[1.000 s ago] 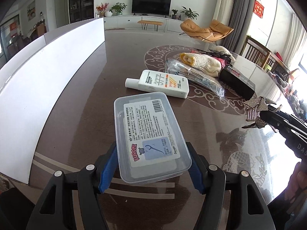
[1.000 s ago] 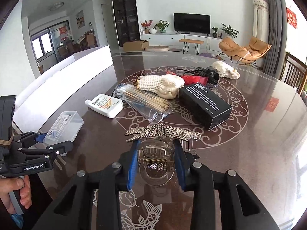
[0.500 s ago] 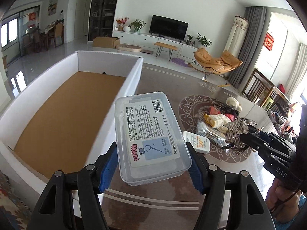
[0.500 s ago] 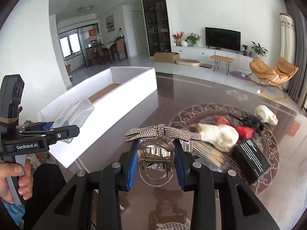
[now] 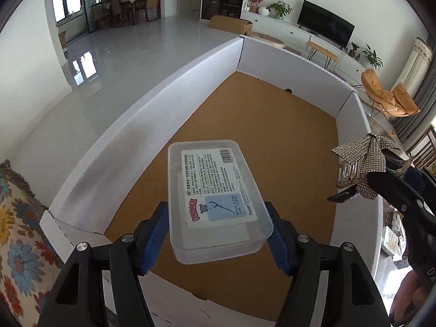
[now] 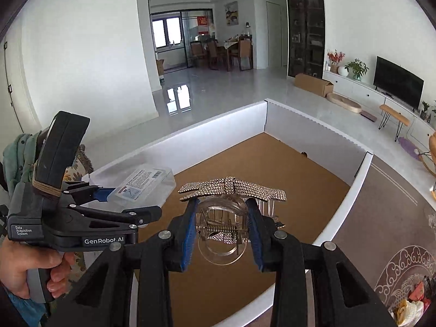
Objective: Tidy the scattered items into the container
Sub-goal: 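Open the left tool to drop the clear box while the right tool releases the bow clip into the container, then move the left tool back to the table toward the white sunscreen bottle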
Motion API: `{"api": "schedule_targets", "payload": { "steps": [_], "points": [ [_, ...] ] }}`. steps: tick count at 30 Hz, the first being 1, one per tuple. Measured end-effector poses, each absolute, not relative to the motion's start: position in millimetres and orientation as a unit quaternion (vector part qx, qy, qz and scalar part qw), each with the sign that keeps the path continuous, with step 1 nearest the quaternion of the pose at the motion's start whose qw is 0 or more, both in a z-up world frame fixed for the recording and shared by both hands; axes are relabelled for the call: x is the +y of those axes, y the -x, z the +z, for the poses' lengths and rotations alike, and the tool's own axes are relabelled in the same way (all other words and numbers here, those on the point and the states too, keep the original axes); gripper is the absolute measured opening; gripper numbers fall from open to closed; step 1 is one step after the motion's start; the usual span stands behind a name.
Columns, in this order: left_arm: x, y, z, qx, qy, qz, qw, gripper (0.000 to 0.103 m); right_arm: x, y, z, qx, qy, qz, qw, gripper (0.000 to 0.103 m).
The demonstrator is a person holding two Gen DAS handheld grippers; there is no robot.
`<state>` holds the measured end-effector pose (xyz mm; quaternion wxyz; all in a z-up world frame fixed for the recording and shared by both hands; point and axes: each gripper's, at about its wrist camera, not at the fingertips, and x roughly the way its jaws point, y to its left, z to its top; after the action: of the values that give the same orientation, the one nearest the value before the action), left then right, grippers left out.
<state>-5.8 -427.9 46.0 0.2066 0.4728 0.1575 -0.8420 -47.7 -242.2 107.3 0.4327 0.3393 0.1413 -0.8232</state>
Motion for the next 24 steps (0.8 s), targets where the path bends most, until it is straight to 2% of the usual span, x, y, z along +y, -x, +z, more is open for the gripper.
{"api": "schedule_targets", "payload": {
  "steps": [1, 2, 4, 9, 17, 20, 24],
  "points": [
    [-430, 6, 43, 0.156, -0.474, -0.841, 0.211, 0.068, -249, 54, 100, 0.148, -0.358, -0.821, 0.419, 0.057],
    [-431, 5, 42, 0.157, -0.472, -0.841, 0.213, 0.076, -252, 60, 94, 0.146, -0.372, -0.819, 0.411, 0.067],
    [-432, 1, 41, 0.159, -0.464, -0.845, 0.214, 0.085, -247, 67, 91, 0.126, -0.38, -0.818, 0.414, 0.067],
    [-407, -9, 55, 0.144, -0.435, -0.864, 0.211, 0.086, -227, 68, 100, 0.106, -0.373, -0.823, 0.414, 0.068],
    [-251, -23, 108, 0.102, -0.372, -0.92, 0.077, 0.088, -83, 34, 110, 0.047, -0.316, -0.877, 0.358, 0.068],
    [-178, -33, 93, 0.117, -0.365, -0.924, 0.012, 0.102, 6, 11, 88, 0.042, -0.324, -0.898, 0.296, 0.068],
    [-96, -24, 40, 0.115, -0.41, -0.903, -0.055, 0.102, 126, -18, 45, 0.066, -0.362, -0.912, 0.181, 0.068]
  ]
}}
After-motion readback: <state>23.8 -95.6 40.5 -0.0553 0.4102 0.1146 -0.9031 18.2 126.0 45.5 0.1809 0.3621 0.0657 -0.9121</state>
